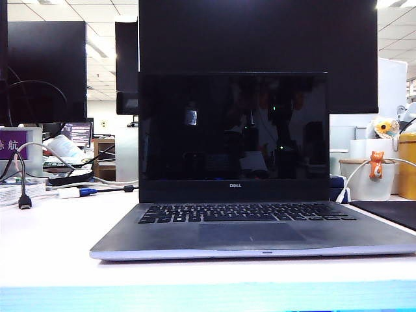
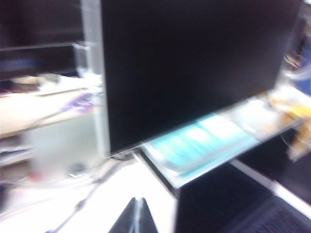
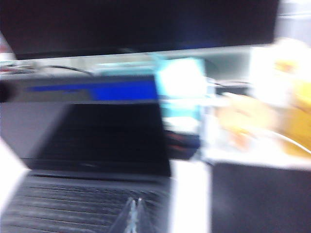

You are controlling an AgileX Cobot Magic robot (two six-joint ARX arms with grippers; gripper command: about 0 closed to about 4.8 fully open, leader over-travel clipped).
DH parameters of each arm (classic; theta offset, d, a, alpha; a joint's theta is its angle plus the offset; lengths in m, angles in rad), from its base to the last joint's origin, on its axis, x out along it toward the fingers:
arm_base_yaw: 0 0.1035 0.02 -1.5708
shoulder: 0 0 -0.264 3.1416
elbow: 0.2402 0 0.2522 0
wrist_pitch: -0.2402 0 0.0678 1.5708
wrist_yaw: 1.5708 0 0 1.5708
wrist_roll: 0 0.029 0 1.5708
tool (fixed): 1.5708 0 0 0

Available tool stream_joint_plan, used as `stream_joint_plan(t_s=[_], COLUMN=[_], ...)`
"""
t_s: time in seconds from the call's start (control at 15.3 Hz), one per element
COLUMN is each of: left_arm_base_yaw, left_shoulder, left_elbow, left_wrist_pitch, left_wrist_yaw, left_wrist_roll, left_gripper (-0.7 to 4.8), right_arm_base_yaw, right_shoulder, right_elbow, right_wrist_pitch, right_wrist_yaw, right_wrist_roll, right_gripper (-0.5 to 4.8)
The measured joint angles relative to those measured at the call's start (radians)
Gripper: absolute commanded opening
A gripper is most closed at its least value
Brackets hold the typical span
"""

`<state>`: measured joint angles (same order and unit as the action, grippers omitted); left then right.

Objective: Close the lid of the gray laptop.

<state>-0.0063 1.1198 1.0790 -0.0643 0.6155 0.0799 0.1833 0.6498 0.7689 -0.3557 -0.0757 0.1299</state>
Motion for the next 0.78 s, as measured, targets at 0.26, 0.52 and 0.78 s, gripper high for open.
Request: stream_joint_plan(t_s=[0.26,0.52,0.78], left_arm_base_yaw=[-0.135,-0.277,-0.378], left_shoulder=[0.235,0.420,0.595], left_elbow=[0.282,0.565,0.720], left_wrist_pitch=[-0.193,-0.403,-0.565], left_wrist_yaw=[0.009,-0.127,-0.301], left_wrist_roll=[0.124,0.153,0.179], left_gripper=[-0.05,-0.05,-0.05], right_arm_base_yaw=[-0.141,-0.264,-0.270], right_shoulder=[0.220,0.374,0.454], right_elbow=[0.263,0.401,0.404], right_wrist_pitch=[-0.058,-0.095,-0.099], right_wrist_yaw=[-0.353,-0.684,-0.732], right_wrist_roll=[0.000,0.045,0.056], right_gripper=[-0.02,-0.02,-0.02])
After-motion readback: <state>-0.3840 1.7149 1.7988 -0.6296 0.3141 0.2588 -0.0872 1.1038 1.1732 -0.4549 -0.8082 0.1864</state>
